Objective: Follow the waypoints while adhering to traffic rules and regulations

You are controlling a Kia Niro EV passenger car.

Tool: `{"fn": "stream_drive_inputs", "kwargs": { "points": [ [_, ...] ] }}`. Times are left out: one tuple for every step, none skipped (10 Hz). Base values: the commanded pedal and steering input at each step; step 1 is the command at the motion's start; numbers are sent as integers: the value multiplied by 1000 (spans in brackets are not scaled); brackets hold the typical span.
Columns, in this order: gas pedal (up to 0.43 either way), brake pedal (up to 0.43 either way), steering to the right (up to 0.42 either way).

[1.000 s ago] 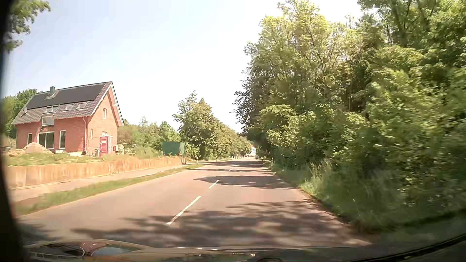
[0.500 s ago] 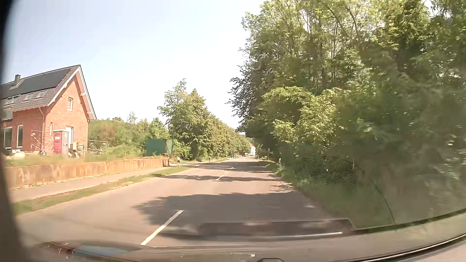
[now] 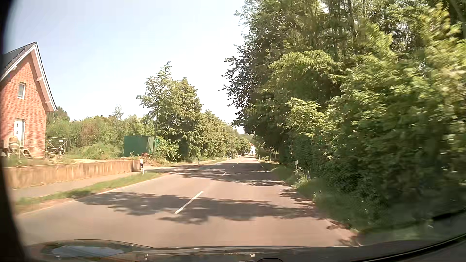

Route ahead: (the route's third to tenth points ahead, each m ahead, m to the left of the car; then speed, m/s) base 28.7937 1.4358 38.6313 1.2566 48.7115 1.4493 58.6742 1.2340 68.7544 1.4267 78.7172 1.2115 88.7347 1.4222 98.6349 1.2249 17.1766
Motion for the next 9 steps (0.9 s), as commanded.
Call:
{"fn": "stream_drive_inputs", "kwargs": {
  "points": [
    [228, 0, 0],
    [228, 0, -1],
    [228, 0, -1],
    [228, 0, -1],
    [228, 0, -1],
    [228, 0, -1],
    [228, 0, -1],
    [220, 0, -1],
    [220, 0, -1]
  ]
}}
